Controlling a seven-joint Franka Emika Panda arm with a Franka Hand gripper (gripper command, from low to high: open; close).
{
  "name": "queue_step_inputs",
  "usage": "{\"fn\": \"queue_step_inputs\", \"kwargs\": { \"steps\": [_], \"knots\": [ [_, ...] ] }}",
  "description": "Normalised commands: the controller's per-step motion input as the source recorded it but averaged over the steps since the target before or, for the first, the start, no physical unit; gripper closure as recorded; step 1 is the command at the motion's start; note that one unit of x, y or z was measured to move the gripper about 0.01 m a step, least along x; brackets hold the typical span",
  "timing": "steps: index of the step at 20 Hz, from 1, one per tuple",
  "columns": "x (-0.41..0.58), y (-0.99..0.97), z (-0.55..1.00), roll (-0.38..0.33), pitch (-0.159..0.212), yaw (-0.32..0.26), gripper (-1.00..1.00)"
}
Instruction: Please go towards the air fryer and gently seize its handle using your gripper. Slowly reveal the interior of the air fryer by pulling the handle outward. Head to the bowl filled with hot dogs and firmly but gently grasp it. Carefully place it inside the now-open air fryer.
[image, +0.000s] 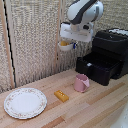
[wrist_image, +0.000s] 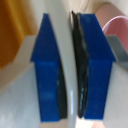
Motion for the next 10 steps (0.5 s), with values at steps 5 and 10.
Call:
{"fn": "queue_step_inputs", "kwargs": {
  "steps": [5,10],
  "knots": [
    [-0.169,-0.77,0.09,0.081,-0.039,-0.095,1.0],
    [-0.13,-0.85,0.02,0.057,-0.062,-0.082,1.0]
  ]
}}
